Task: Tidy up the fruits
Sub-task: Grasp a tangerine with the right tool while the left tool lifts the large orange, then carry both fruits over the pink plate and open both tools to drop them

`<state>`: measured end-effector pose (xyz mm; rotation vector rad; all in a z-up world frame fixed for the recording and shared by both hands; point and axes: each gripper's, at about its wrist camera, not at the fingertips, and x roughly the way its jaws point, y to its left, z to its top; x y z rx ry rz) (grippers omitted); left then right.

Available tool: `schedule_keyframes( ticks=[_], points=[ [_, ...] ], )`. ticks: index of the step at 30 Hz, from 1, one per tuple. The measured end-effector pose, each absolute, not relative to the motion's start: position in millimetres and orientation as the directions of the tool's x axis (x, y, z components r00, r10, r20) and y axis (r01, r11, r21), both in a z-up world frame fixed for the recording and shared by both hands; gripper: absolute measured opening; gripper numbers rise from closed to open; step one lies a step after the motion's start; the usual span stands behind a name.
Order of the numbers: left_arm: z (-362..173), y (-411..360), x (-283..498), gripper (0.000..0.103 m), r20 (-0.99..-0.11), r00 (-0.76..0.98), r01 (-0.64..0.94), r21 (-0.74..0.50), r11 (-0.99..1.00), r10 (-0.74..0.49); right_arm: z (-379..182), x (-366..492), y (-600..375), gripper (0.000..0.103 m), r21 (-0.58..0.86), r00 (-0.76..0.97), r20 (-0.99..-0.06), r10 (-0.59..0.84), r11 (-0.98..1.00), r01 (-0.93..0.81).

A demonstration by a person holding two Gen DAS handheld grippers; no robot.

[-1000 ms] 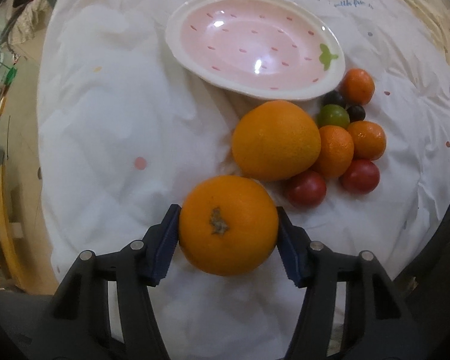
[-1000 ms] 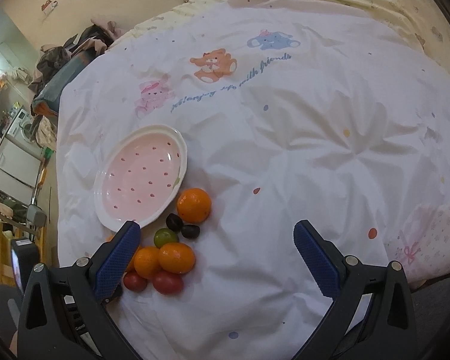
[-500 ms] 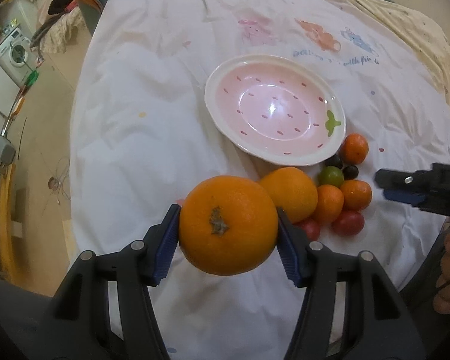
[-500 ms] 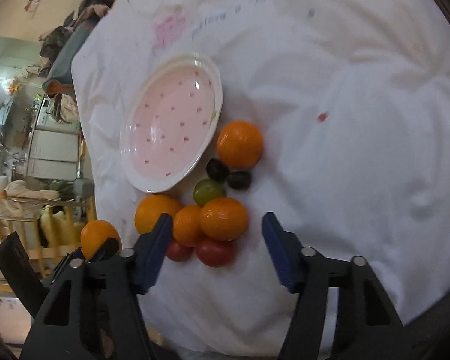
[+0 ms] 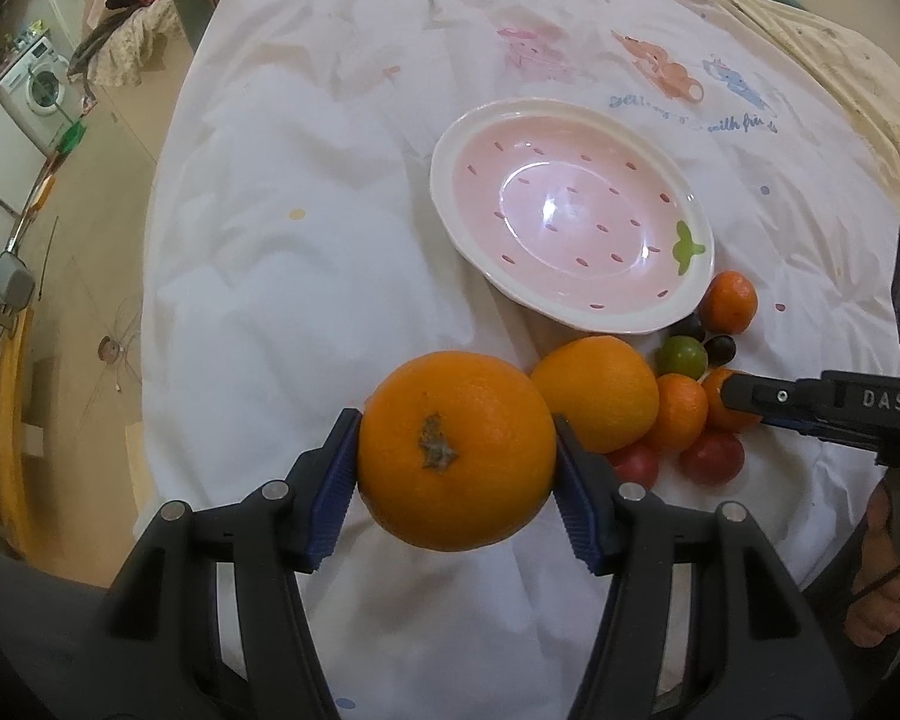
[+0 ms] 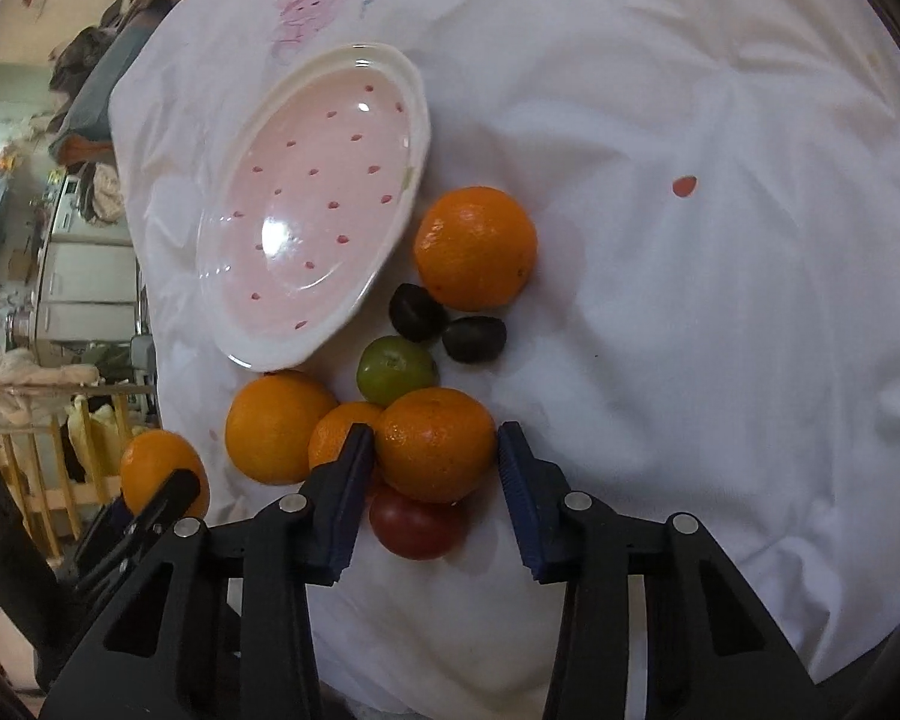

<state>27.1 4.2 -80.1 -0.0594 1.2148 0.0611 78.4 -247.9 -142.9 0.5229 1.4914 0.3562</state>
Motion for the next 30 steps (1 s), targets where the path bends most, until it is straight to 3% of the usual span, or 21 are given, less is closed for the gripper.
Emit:
schedule_keyframes(
  ticks=[8,18,25,30],
  points=[
    [-83.6,18.4,26.9,0.056,-0.935,0.352,-0.142,-0.012,0.99,0.039,-114.7,66.5,-260.2,0.044,0.558,0.156,-0.824,0.544,0.827,0.064],
    [-45.0,19.2,36.0,0.056,-0.887,0.455,-0.139,0.019,0.99,0.08,-45.6,64.4,-283.9,0.044,0.624,0.402,-0.703,0.587,0.78,-0.046],
    [-26.1,24.9,61.8,0.056,-0.866,0.488,-0.128,0.05,0.991,0.107,-25.3,99.7,-281.6,0.044,0.658,0.448,-0.645,0.619,0.748,-0.087],
    [-18.7,26.0,91.7,0.056,-0.854,0.507,-0.111,0.073,0.991,0.12,-23.6,130.5,-277.6,0.044,0.64,0.452,-0.654,0.607,0.762,-0.099]
  ],
)
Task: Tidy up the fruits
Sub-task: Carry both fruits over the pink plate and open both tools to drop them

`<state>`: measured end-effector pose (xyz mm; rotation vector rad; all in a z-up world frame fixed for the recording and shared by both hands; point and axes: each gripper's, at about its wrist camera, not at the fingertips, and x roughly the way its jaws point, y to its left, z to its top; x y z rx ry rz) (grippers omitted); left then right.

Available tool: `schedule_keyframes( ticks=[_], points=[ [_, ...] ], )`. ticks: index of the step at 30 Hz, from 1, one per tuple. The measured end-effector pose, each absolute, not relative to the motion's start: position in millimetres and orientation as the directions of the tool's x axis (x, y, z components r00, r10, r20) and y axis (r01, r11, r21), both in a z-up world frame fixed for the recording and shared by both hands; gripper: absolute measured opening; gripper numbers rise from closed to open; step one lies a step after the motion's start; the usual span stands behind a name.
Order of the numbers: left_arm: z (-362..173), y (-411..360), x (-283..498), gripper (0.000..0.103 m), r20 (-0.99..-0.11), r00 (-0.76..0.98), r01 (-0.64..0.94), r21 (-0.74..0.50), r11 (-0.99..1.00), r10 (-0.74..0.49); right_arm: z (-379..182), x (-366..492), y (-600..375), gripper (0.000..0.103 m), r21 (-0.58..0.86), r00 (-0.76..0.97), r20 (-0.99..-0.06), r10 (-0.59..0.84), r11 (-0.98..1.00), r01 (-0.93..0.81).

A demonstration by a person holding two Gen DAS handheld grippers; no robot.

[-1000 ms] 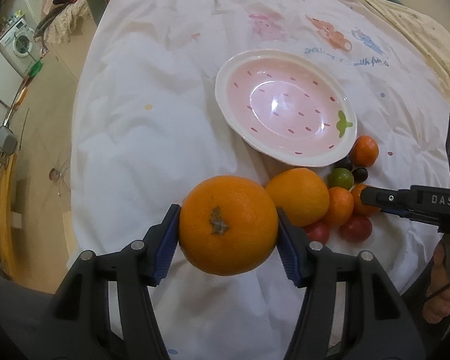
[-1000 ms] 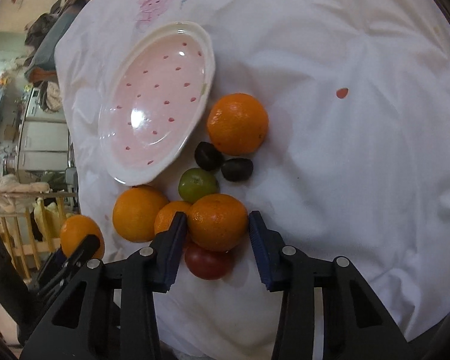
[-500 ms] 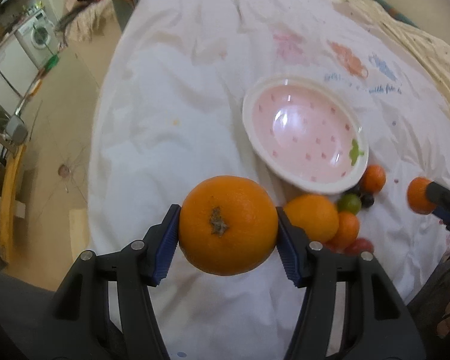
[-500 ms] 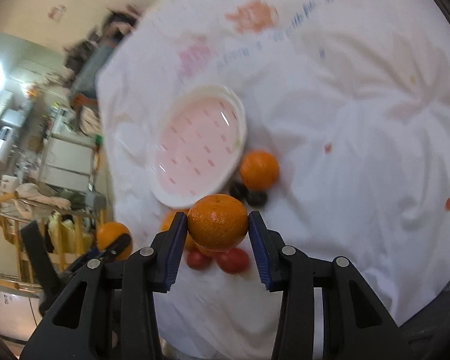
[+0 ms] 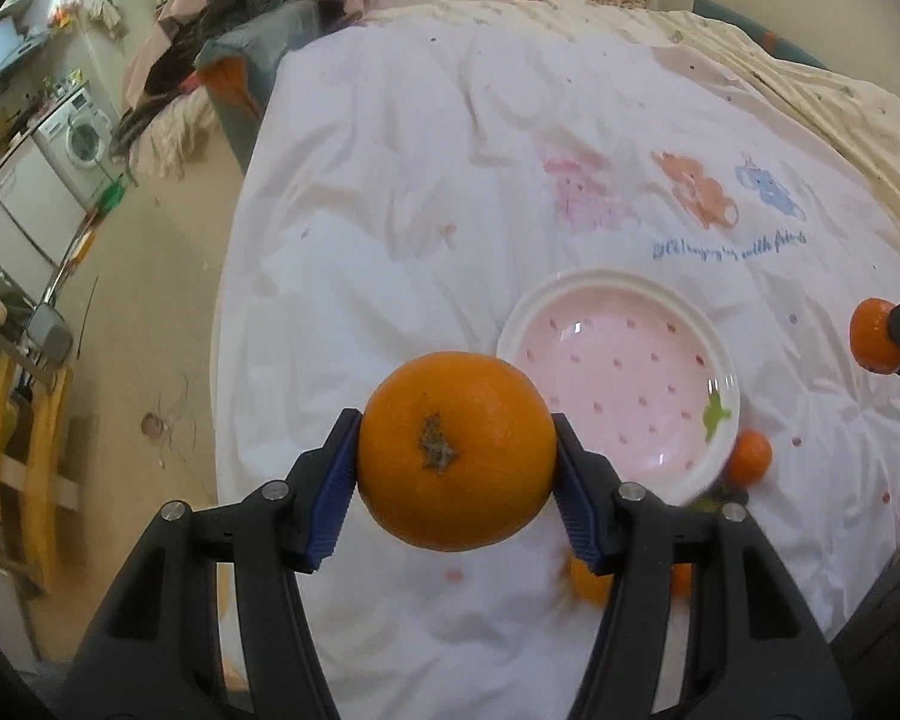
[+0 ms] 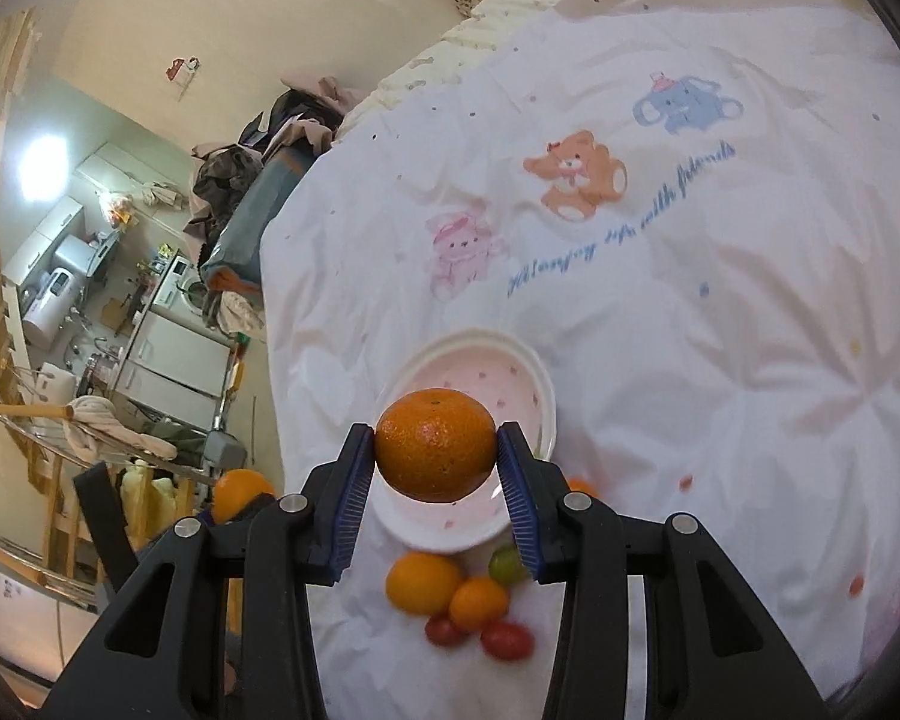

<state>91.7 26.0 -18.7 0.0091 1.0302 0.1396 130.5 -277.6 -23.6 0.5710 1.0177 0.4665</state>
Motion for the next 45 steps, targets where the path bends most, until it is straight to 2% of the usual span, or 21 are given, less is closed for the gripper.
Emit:
schedule_keyframes(
  ticks=[9,17,30,45],
  points=[
    [-18.9,14.1,150.5,0.056,-0.847,0.522,-0.059,0.077,0.995,0.096,-37.9,184.4,-265.0,0.044,0.621,0.417,-0.681,0.602,0.776,-0.106],
    [-45.2,-6.8,186.6,0.056,-0.867,0.497,0.007,0.056,0.998,0.045,-68.1,222.6,-247.7,0.044,0.607,0.351,-0.717,0.602,0.787,-0.109],
    [-97.6,-22.9,204.4,0.056,-0.903,0.428,0.093,0.0,0.996,-0.04,-124.9,250.4,-229.3,0.044,0.63,0.233,-0.745,0.625,0.774,-0.061],
    [-129.2,-26.6,211.8,0.058,-0.932,0.362,0.141,0.013,0.99,-0.04,-154.1,252.6,-202.6,0.046,0.622,0.135,-0.769,0.625,0.78,-0.072]
  ],
)
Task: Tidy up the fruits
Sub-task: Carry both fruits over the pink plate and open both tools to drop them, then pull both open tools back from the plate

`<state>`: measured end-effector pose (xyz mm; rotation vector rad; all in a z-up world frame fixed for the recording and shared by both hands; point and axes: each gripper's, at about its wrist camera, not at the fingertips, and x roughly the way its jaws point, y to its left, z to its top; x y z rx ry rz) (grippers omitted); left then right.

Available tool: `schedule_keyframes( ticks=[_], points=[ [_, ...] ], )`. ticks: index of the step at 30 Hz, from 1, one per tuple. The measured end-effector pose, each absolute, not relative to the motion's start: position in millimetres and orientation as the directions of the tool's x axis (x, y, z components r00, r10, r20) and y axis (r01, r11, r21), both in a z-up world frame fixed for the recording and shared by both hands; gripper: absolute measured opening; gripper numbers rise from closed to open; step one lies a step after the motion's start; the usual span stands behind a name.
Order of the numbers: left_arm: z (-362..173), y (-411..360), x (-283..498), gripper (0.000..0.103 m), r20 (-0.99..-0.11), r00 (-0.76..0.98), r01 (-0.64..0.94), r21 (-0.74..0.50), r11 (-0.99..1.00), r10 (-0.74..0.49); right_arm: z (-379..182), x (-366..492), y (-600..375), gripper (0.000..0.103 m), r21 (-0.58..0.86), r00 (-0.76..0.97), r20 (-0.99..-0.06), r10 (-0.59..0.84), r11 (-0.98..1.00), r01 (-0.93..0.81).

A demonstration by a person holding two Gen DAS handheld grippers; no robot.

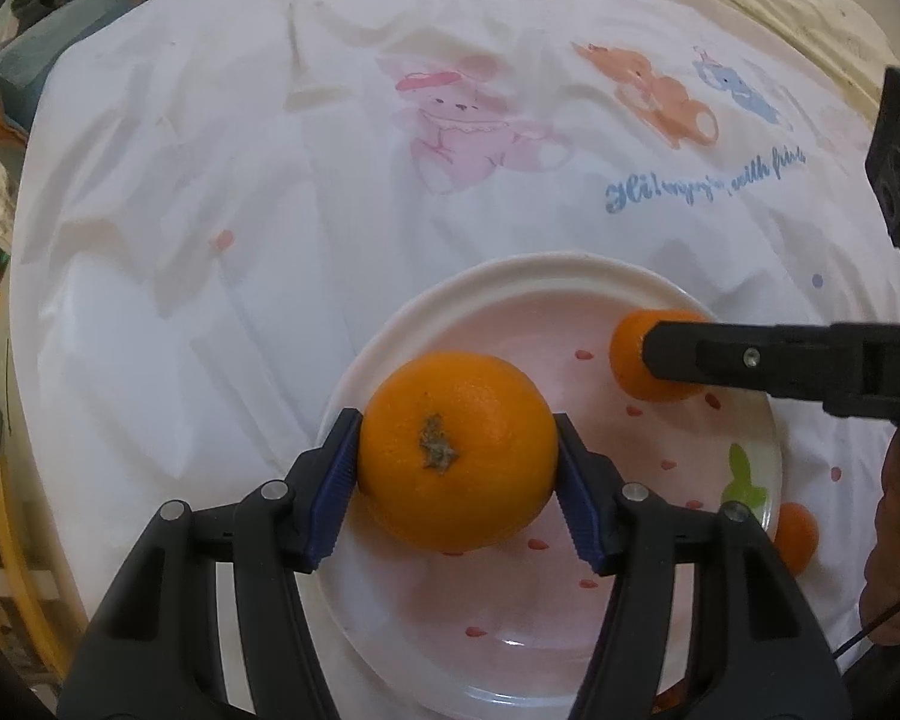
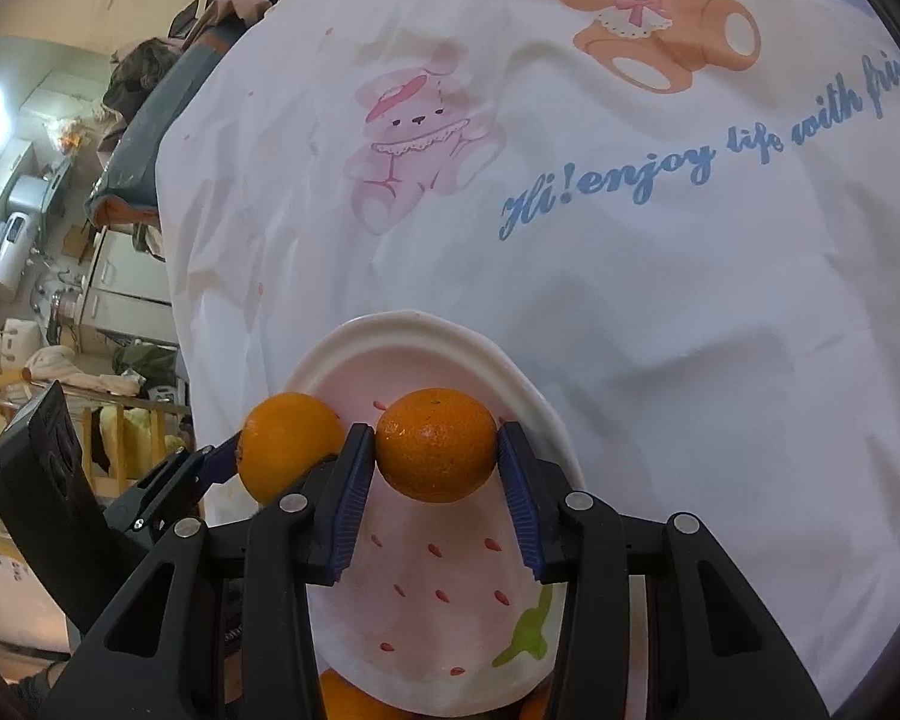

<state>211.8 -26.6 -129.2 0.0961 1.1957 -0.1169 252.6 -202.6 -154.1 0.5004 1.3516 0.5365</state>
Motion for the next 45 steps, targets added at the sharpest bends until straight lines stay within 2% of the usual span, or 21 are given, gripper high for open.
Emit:
schedule_keyframes(
  ticks=[2,4,6,8,9,12,14,16,17,29,45],
  points=[
    [-129.5,-29.7,211.4,0.058,-0.931,0.365,0.148,0.032,0.988,-0.024,-154.2,253.0,-203.0,0.046,0.613,0.137,-0.775,0.617,0.787,-0.074],
    [-126.4,-31.8,210.7,0.063,-0.925,0.381,0.153,0.046,0.987,-0.016,-153.1,253.6,-203.3,0.046,0.613,0.143,-0.774,0.617,0.786,-0.075],
    [-120.2,-31.2,210.3,0.082,-0.914,0.406,0.146,0.05,0.988,-0.014,-151.9,254.0,-203.8,0.046,0.612,0.15,-0.774,0.615,0.788,-0.072],
    [-113.8,-28.0,210.0,0.091,-0.902,0.431,0.13,0.051,0.99,-0.01,-151.3,254.4,-205.9,0.047,0.613,0.153,-0.773,0.616,0.787,-0.067],
    [-112.5,-26.6,210.7,0.093,-0.9,0.435,0.124,0.052,0.991,-0.007,-150.5,254.5,-206.9,0.047,0.615,0.16,-0.771,0.616,0.786,-0.063],
    [-112.6,-21.2,212.6,0.093,-0.903,0.43,0.109,0.044,0.993,-0.007,-147.1,255.2,-211.8,0.047,0.615,0.174,-0.769,0.615,0.786,-0.057],
    [-113.4,-19.1,211.9,0.093,-0.906,0.423,0.103,0.034,0.994,-0.013,-142.8,255.0,-213.3,0.055,0.617,0.179,-0.766,0.617,0.784,-0.064],
    [-112.8,-18.2,209.3,0.093,-0.908,0.418,0.101,0.025,0.995,-0.02,-134.7,253.8,-215.9,0.069,0.633,0.201,-0.747,0.633,0.77,-0.072],
    [-112.0,-18.5,207.2,0.093,-0.907,0.421,0.101,0.024,0.995,-0.021,-129.8,253.1,-217.5,0.07,0.636,0.216,-0.742,0.635,0.768,-0.072],
    [-78.4,-13.0,179.0,0.093,-0.875,0.484,0.08,0.056,0.995,0.01,-88.7,232.4,-229.6,0.07,0.655,0.291,-0.703,0.649,0.75,-0.092],
    [-5.5,5.8,100.0,0.093,-0.796,0.605,0.001,0.017,1.0,0.013,-38.7,138.7,-249.0,0.07,0.611,0.37,-0.685,0.628,0.771,-0.177]
  ],
)
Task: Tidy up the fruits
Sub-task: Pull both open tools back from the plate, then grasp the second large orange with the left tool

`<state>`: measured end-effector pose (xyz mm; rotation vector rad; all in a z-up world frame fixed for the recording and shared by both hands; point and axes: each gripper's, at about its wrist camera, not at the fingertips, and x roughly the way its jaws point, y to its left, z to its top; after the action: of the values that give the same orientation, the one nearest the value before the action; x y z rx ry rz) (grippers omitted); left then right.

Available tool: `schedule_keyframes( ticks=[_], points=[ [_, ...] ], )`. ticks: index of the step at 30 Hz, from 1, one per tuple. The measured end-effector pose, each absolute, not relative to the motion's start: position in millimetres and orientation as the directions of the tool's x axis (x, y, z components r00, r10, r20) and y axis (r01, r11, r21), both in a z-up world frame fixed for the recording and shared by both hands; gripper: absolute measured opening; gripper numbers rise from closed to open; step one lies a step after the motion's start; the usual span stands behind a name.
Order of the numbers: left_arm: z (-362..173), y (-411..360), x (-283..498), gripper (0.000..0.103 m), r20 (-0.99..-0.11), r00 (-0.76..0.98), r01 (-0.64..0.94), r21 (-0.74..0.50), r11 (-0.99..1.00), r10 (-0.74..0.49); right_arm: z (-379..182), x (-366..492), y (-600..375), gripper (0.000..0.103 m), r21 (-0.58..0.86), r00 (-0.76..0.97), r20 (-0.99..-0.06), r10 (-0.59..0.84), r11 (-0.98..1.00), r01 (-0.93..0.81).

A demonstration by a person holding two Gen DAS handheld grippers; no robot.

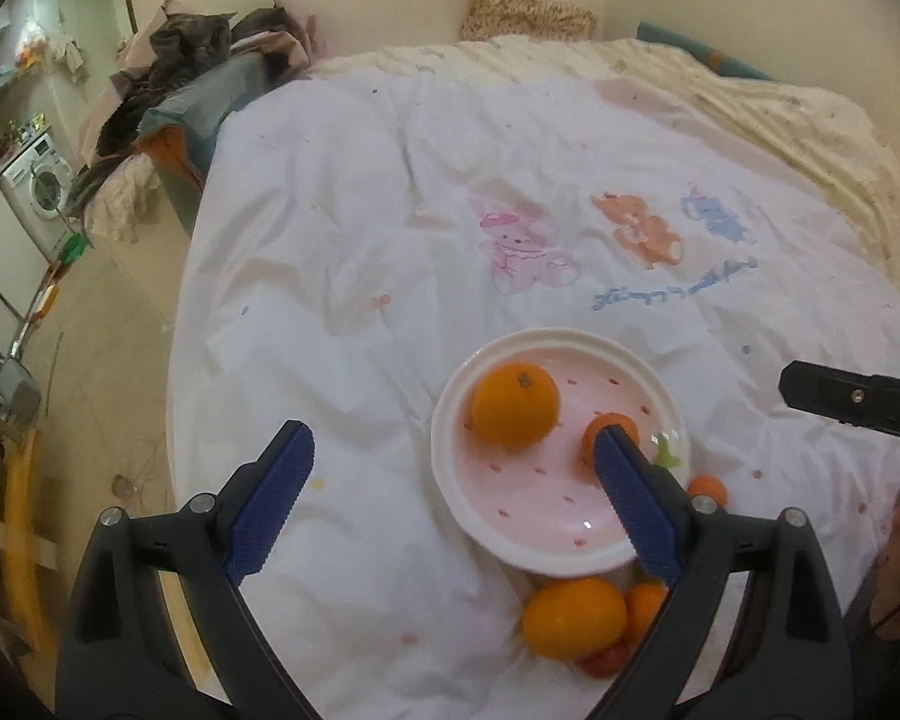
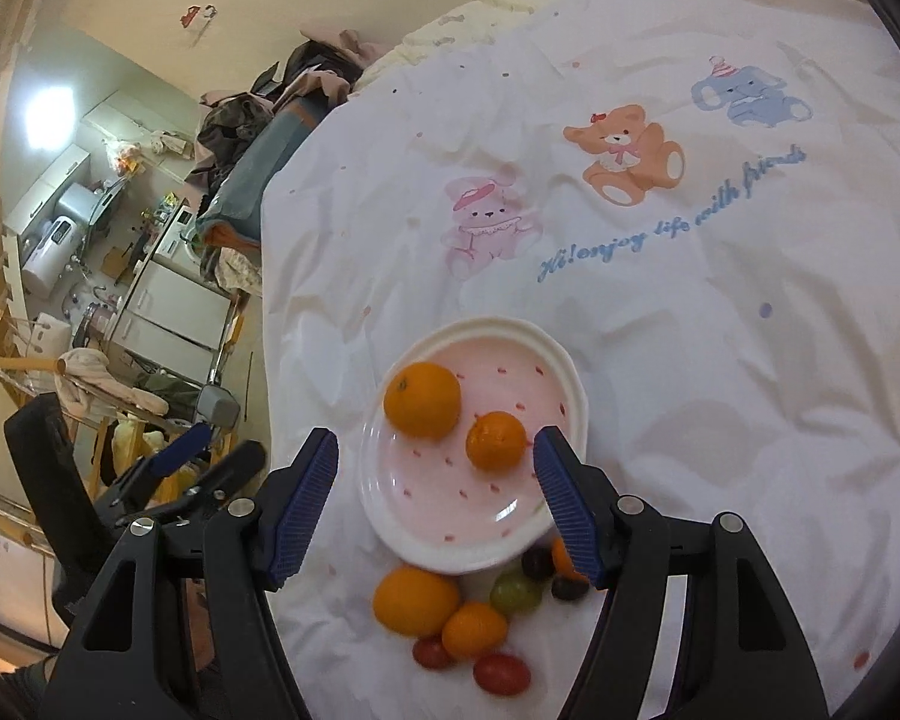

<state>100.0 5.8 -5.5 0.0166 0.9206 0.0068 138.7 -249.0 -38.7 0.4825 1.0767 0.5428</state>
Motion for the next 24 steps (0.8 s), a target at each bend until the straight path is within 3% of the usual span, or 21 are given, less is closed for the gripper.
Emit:
schedule_keyframes(
  ticks=[8,24],
  points=[
    [-1.2,16.0,60.9,0.093,-0.79,0.613,-0.061,-0.067,0.996,-0.016,-39.5,100.4,-261.0,0.07,0.598,0.382,-0.702,0.602,0.789,-0.144],
    [-56.3,24.8,51.0,0.092,-0.886,0.456,-0.131,-0.167,0.977,-0.091,-59.3,87.4,-272.2,0.07,0.562,0.4,-0.751,0.525,0.827,-0.029]
  ],
)
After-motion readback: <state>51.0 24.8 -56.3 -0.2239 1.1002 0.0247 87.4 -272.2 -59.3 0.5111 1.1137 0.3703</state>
